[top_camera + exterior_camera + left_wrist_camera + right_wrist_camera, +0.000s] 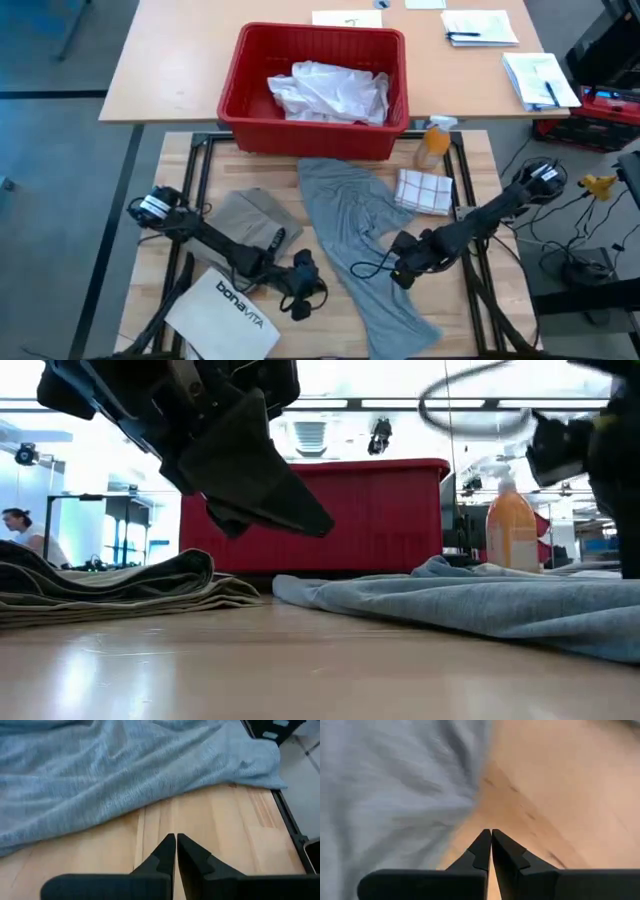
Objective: Fold laundry
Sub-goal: Fold the gray shirt
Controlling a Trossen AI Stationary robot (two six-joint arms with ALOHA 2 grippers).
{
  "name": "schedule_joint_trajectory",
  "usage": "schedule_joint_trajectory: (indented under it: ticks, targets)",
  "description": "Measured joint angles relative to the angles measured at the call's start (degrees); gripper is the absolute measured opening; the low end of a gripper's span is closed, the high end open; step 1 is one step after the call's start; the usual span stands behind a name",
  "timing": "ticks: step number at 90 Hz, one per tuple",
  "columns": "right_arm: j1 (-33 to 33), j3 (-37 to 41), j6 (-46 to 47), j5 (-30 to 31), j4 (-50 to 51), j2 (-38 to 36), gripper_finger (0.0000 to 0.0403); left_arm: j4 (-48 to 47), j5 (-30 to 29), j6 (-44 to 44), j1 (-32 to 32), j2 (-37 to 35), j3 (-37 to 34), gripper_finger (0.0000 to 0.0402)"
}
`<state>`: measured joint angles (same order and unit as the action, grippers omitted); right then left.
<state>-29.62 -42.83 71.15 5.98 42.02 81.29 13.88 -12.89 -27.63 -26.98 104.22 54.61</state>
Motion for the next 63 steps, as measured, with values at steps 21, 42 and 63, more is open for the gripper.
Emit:
schedule_joint_trajectory:
  ticks: [21, 42, 63]
  targets:
    - [-4.86, -4.57, -4.96, 7.89, -7.15, -0.74, 0.0052, -8.57, -3.16, 0.31, 0.79, -4.32, 0.00, 0.0000]
    - [-9.77, -11.72, -9.97, 23.70, -10.52, 0.84, 0.0220, -16.24, -2.34, 1.57, 7.87, -8.02, 0.00, 0.0000]
    - [-9.74, -15.25, -21.61, 25.50, -18.05, 7.30, 0.0310, -25.61, -0.72, 17.37, 19.35, -11.88, 0.00, 0.0000]
